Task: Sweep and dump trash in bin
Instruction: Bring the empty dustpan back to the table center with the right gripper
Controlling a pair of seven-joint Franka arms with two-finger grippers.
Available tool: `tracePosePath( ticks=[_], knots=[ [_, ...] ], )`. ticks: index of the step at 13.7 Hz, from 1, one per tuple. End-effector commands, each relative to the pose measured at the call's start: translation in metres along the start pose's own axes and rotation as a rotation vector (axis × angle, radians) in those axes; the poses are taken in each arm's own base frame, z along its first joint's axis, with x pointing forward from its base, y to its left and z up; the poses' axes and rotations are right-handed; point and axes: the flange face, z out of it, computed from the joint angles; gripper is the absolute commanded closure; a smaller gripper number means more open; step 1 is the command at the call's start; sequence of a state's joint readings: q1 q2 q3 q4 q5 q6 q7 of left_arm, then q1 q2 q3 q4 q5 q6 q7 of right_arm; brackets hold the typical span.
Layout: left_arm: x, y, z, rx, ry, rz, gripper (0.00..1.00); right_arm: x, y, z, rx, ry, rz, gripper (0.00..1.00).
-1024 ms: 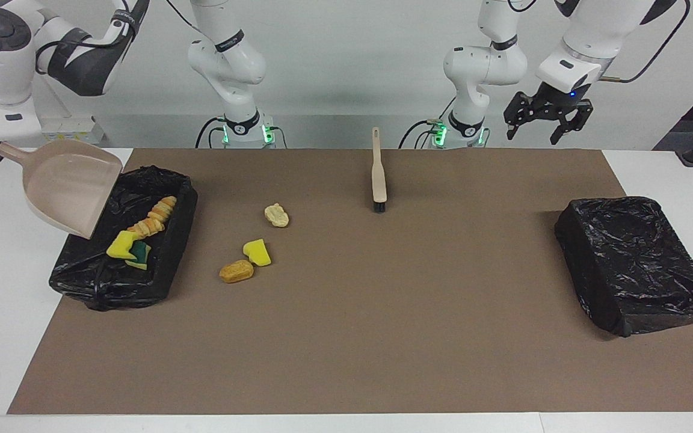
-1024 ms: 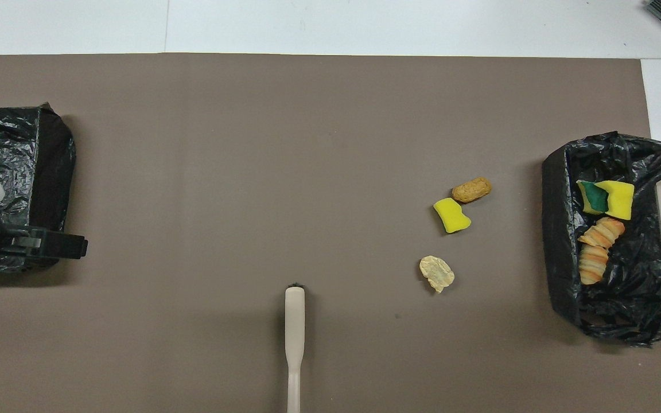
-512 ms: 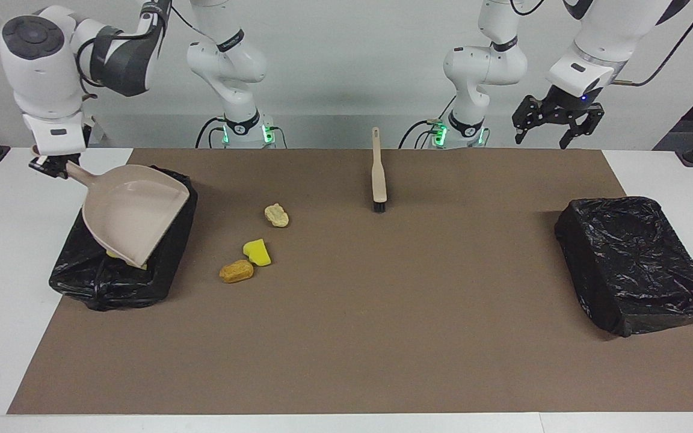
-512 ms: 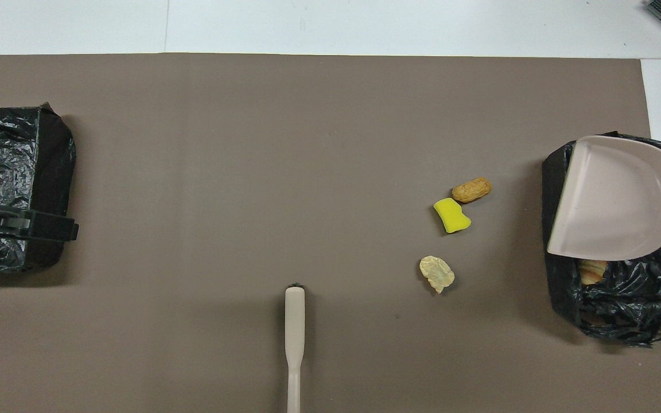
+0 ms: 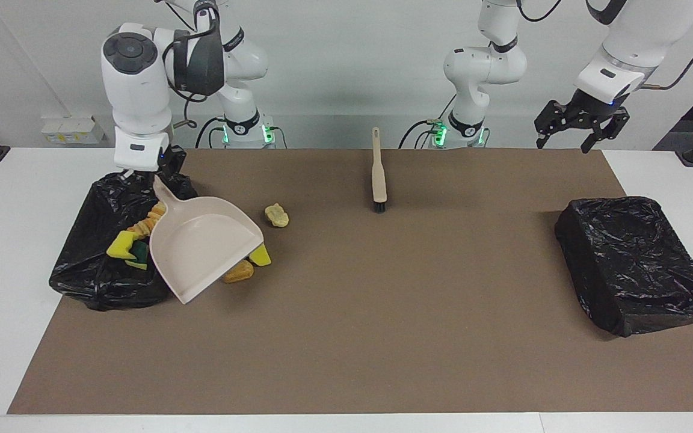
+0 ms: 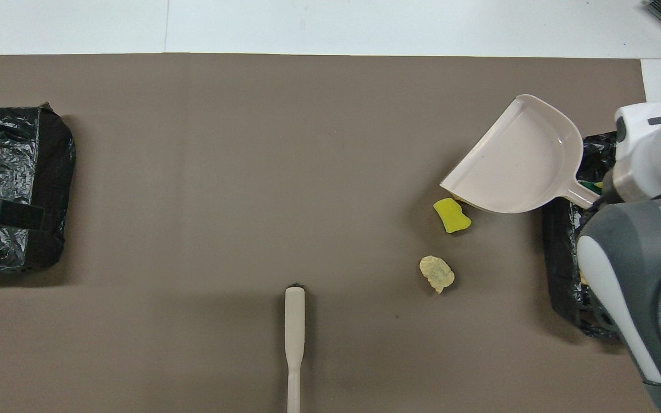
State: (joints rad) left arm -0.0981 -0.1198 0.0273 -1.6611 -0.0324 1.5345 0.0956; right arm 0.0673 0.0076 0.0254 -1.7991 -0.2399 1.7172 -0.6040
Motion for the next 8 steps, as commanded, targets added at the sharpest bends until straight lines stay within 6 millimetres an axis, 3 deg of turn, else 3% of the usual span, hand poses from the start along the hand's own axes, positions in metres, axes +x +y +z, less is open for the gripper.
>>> tracePosePath(
  ticks=[1, 3, 6, 8],
  knots=[
    [0.0, 0.006, -0.005, 0.0, -0.01, 0.021, 0.0, 0.04, -0.034, 0.006, 0.092, 0.042, 0.197, 1.0],
    [-0.001, 0.006, -0.004, 0.0, -0.015, 0.021, 0.0, 0.072, -0.066, 0.007, 0.143, 0.057, 0.348, 1.0],
    [-0.002, 0.007, -0.004, -0.001, -0.017, 0.015, 0.0, 0.126, -0.13, 0.013, 0.153, 0.076, 0.458, 1.0],
    [-0.002, 0.005, -0.006, 0.0, -0.009, 0.007, 0.0, 0.154, -0.161, 0.028, 0.2, 0.067, 0.544, 1.0]
  ],
)
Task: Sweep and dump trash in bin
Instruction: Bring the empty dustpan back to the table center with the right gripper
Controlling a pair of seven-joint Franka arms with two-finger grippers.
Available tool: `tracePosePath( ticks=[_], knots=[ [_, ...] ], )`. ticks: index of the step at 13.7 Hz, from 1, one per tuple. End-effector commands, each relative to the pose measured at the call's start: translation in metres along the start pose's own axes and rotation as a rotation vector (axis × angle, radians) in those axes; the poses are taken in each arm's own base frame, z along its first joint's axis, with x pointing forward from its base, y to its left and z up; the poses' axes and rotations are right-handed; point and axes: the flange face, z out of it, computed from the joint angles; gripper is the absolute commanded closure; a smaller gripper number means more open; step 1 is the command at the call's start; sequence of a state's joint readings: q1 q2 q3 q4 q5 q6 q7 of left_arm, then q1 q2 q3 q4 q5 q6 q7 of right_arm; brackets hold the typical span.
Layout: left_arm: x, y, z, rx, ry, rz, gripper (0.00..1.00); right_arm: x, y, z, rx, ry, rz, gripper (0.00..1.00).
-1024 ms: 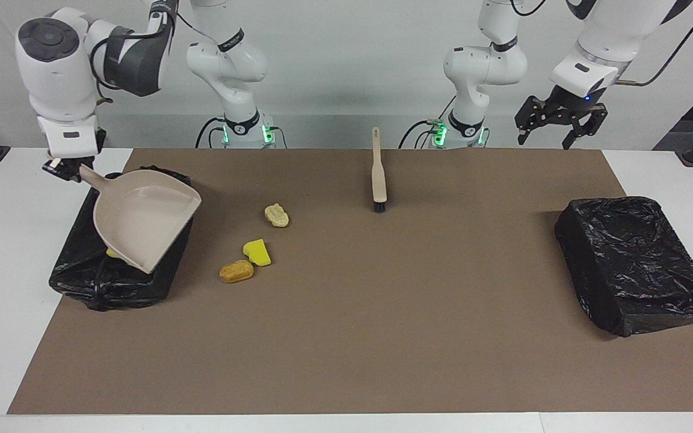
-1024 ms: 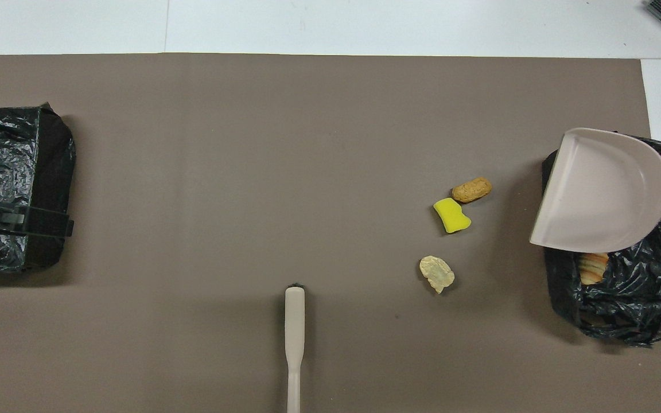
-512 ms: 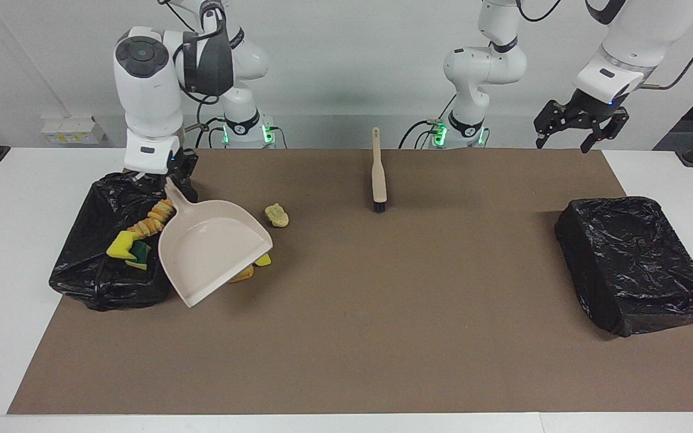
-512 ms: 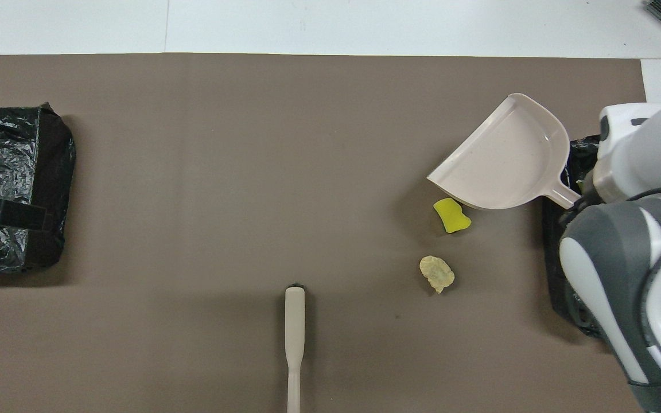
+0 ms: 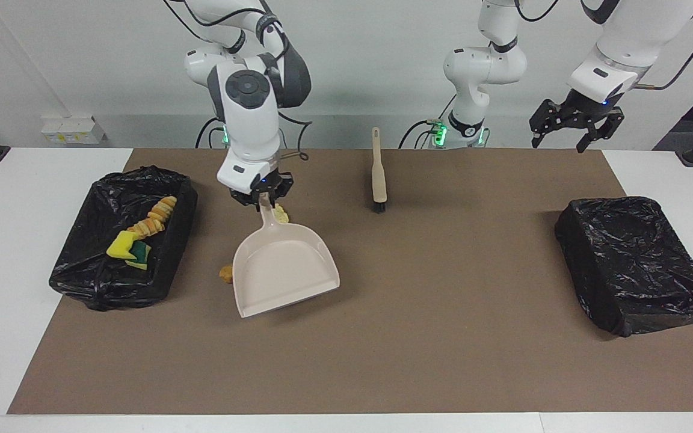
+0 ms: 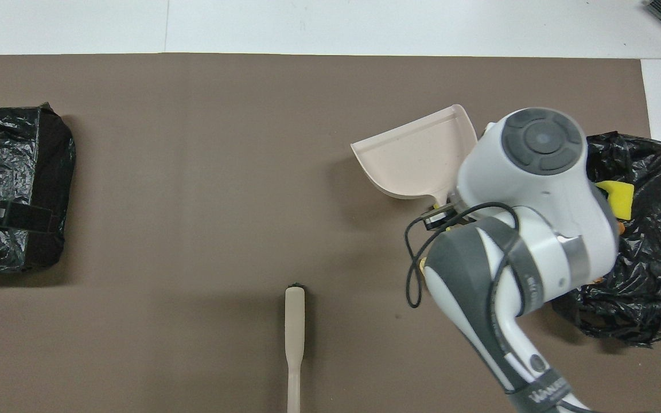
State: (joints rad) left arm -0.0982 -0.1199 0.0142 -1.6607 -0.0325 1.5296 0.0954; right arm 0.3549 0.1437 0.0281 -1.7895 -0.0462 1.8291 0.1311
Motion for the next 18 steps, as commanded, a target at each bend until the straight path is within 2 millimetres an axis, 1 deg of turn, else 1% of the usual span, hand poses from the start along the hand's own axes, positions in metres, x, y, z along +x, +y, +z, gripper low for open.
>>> tracePosePath(
  ticks=[1, 2, 4, 5, 6, 7, 8, 9, 10, 12, 13, 14, 15, 16, 17, 18],
  knots=[
    [-0.003, -0.002, -0.009, 0.0, 0.002, -0.005, 0.0, 0.025, -0.051, 0.013, 0.053, 0.012, 0.088, 1.0],
    [-0.003, -0.001, -0.01, 0.0, 0.007, -0.004, 0.0, 0.037, -0.08, 0.015, 0.06, 0.018, 0.114, 1.0],
    [-0.003, 0.0, -0.01, 0.0, 0.004, -0.001, 0.0, 0.057, -0.128, 0.027, 0.071, 0.021, 0.206, 1.0],
    [-0.003, 0.0, -0.009, 0.0, 0.002, -0.001, 0.0, 0.067, -0.157, 0.032, 0.076, 0.032, 0.237, 1.0],
    [-0.003, 0.0, -0.01, 0.0, 0.007, -0.001, 0.0, 0.078, -0.178, 0.041, 0.082, 0.04, 0.288, 1.0],
    [-0.004, 0.0, -0.01, 0.0, 0.007, 0.001, 0.0, 0.084, -0.197, 0.051, 0.091, 0.054, 0.313, 1.0],
    [-0.004, 0.0, -0.01, 0.0, 0.005, 0.005, 0.0, 0.086, -0.21, 0.06, 0.1, 0.068, 0.322, 1.0],
    [-0.004, 0.001, -0.01, 0.0, 0.005, 0.012, 0.0, 0.08, -0.227, 0.066, 0.1, 0.069, 0.325, 1.0],
    [-0.004, 0.001, -0.01, 0.0, 0.007, 0.013, 0.0, 0.078, -0.232, 0.072, 0.096, 0.061, 0.34, 1.0],
    [-0.004, 0.001, -0.01, 0.0, 0.008, 0.015, 0.0, 0.081, -0.232, 0.07, 0.139, 0.069, 0.366, 1.0],
    [-0.004, 0.0, -0.009, 0.0, 0.008, 0.016, 0.0, 0.081, -0.231, 0.07, 0.144, 0.066, 0.37, 0.93],
    [-0.003, 0.001, -0.009, 0.0, 0.007, 0.018, 0.0, 0.082, -0.23, 0.069, 0.141, 0.07, 0.366, 0.37],
    [-0.003, 0.001, -0.008, 0.0, 0.005, 0.018, 0.0, 0.081, -0.23, 0.064, 0.137, 0.086, 0.35, 0.0],
    [-0.003, 0.001, -0.007, 0.0, 0.004, 0.019, 0.0, 0.08, -0.229, 0.054, 0.15, 0.094, 0.352, 0.0],
    [-0.003, 0.001, -0.007, 0.0, 0.005, 0.019, 0.0, 0.076, -0.228, 0.037, 0.167, 0.109, 0.353, 0.0],
    [-0.003, 0.001, -0.007, 0.0, 0.005, 0.019, 0.0, 0.071, -0.226, 0.028, 0.165, 0.107, 0.352, 0.0]
  ],
)
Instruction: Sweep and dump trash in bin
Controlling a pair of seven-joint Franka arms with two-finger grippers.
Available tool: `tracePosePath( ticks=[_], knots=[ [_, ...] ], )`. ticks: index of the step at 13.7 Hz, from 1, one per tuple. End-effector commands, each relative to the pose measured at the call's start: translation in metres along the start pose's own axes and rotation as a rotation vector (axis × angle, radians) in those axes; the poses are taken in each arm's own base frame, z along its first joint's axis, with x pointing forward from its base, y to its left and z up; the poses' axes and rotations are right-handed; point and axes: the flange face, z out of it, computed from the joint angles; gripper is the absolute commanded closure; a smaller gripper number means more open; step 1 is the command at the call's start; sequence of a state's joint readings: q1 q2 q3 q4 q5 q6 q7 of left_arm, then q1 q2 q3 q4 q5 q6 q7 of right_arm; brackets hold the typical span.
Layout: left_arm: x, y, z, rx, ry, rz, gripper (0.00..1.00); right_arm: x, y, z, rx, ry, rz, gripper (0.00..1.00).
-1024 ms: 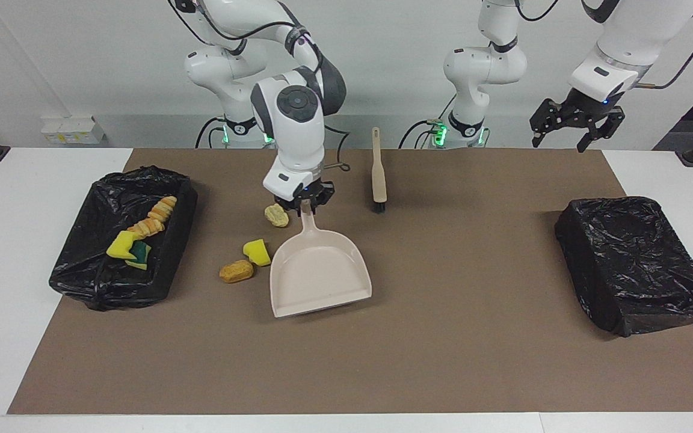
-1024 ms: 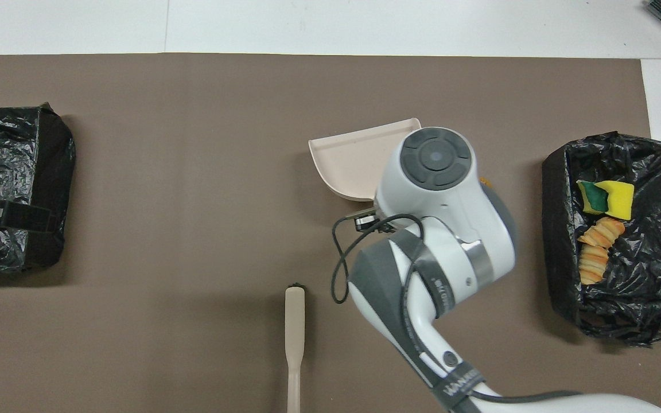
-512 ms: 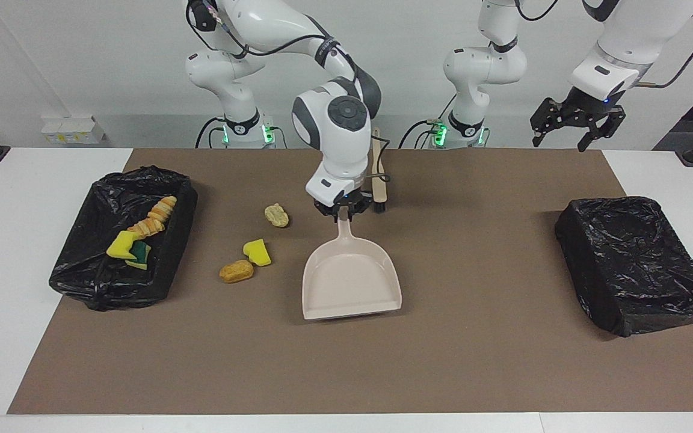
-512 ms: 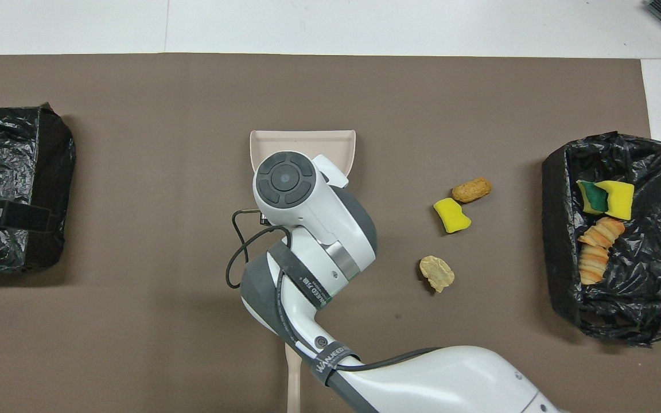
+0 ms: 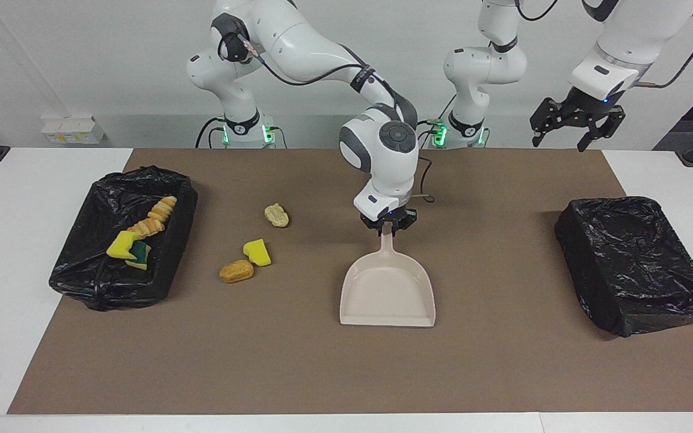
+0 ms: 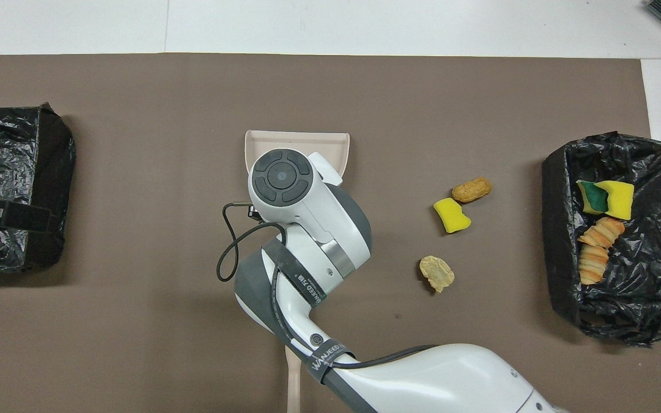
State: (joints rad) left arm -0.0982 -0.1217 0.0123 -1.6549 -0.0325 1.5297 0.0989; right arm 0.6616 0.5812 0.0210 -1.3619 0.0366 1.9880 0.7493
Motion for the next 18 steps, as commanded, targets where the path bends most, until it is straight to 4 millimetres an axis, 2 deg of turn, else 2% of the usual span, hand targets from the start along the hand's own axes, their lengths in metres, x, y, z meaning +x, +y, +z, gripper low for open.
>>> tracePosePath(
  ticks=[1, 3, 5, 6, 10, 12, 15, 17, 18],
  knots=[
    [-0.003, 0.0, -0.003, -0.001, -0.004, 0.013, 0.0, -0.01, 0.007, -0.038, 0.037, 0.003, 0.009, 0.0],
    [-0.002, 0.0, -0.003, -0.001, -0.002, 0.013, 0.0, -0.033, 0.019, -0.058, 0.032, -0.005, 0.0, 0.0],
    [-0.002, 0.001, -0.001, -0.001, -0.007, 0.016, 0.0, -0.061, 0.032, -0.064, 0.014, -0.025, -0.005, 0.0],
    [-0.002, 0.001, -0.001, -0.001, -0.007, 0.016, 0.0, -0.078, 0.032, -0.066, 0.015, -0.043, -0.015, 0.0],
    [0.002, 0.005, 0.007, -0.002, -0.017, 0.02, 0.0, -0.147, 0.039, -0.052, -0.052, -0.148, -0.025, 0.0],
    [0.01, 0.019, 0.019, 0.002, 0.004, 0.042, 0.0, -0.182, 0.045, -0.039, -0.017, -0.179, -0.009, 0.0],
    [0.03, 0.067, 0.057, 0.008, 0.031, 0.117, 0.0, -0.234, 0.055, -0.023, 0.027, -0.163, 0.045, 0.0],
    [0.043, 0.11, 0.081, 0.004, 0.039, 0.188, 0.0, -0.265, 0.044, -0.005, 0.009, -0.17, 0.065, 0.0],
    [0.047, 0.132, 0.099, 0.0, 0.041, 0.19, 0.0, -0.279, 0.038, 0.01, 0.008, -0.164, 0.074, 0.03]
  ],
)
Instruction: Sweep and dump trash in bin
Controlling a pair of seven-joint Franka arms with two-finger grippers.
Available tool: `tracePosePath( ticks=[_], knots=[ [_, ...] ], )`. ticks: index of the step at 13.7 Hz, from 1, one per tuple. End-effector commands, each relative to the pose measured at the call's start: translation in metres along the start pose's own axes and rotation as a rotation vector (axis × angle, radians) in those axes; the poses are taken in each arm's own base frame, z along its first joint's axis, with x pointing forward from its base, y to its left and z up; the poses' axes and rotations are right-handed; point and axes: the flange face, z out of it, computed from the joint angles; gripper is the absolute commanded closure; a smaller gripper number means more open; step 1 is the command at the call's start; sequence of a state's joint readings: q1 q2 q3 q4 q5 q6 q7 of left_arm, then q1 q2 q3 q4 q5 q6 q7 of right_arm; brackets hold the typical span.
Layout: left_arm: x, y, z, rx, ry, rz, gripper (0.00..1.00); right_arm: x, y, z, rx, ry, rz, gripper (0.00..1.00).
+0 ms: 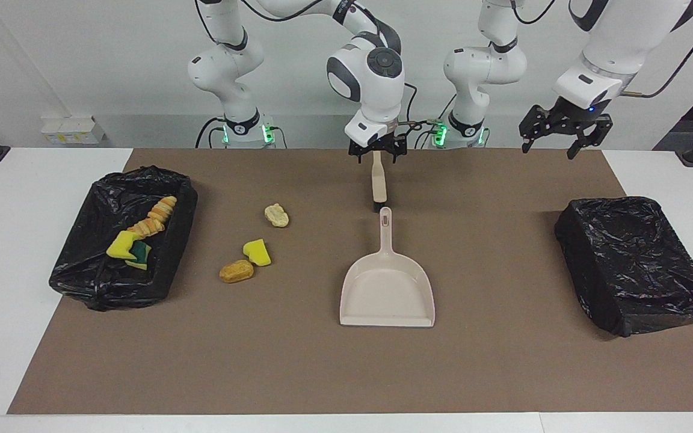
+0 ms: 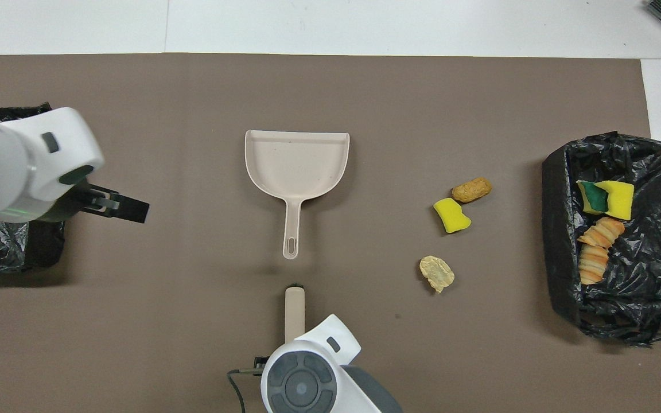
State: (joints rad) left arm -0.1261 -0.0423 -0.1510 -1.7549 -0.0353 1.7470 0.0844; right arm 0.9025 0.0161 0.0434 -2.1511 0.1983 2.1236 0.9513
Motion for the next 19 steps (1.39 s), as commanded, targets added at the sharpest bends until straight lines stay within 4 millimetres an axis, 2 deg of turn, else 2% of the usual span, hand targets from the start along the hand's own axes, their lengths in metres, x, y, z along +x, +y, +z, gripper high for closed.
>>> tracePosePath(
  ticks=[1, 2, 3, 4, 7, 9, 11, 13, 15, 18, 19],
  knots=[
    [0.018, 0.046, 0.041, -0.011, 0.019, -0.014, 0.0, -0.033, 0.001, 0.033, 0.024, 0.009, 0.039, 0.08],
    [0.028, 0.073, 0.061, -0.024, 0.03, -0.039, 0.0, -0.044, 0.001, 0.045, 0.023, 0.013, 0.038, 0.13],
    [0.036, 0.091, 0.078, -0.038, 0.03, -0.078, 0.0, -0.051, 0.002, 0.053, 0.015, 0.013, 0.038, 0.18],
    [0.045, 0.105, 0.103, -0.047, 0.019, -0.116, 0.0, -0.057, 0.002, 0.058, 0.014, 0.014, 0.028, 0.21],
    [0.061, 0.14, 0.161, -0.058, 0.015, -0.136, 0.0, -0.06, 0.002, 0.06, 0.01, 0.014, 0.021, 0.46],
    [0.063, 0.158, 0.186, -0.064, 0.021, -0.172, 0.0, -0.058, 0.003, 0.06, 0.007, 0.022, 0.018, 0.69],
    [0.06, 0.163, 0.201, -0.076, 0.034, -0.213, 0.0, -0.056, 0.0, 0.061, 0.005, 0.026, 0.012, 1.0],
    [0.057, 0.168, 0.207, -0.081, 0.038, -0.221, 0.0, -0.048, -0.006, 0.058, 0.013, 0.031, 0.021, 1.0],
    [0.055, 0.174, 0.215, -0.085, 0.023, -0.215, 0.0, -0.033, -0.003, 0.053, 0.015, 0.042, 0.033, 1.0],
    [0.054, 0.175, 0.222, -0.085, 0.008, -0.213, 0.0, -0.005, 0.023, 0.03, -0.007, 0.024, 0.069, 1.0],
    [0.054, 0.176, 0.222, -0.085, 0.008, -0.21, 0.11, 0.008, 0.037, 0.019, -0.018, 0.012, 0.073, 1.0]
  ],
)
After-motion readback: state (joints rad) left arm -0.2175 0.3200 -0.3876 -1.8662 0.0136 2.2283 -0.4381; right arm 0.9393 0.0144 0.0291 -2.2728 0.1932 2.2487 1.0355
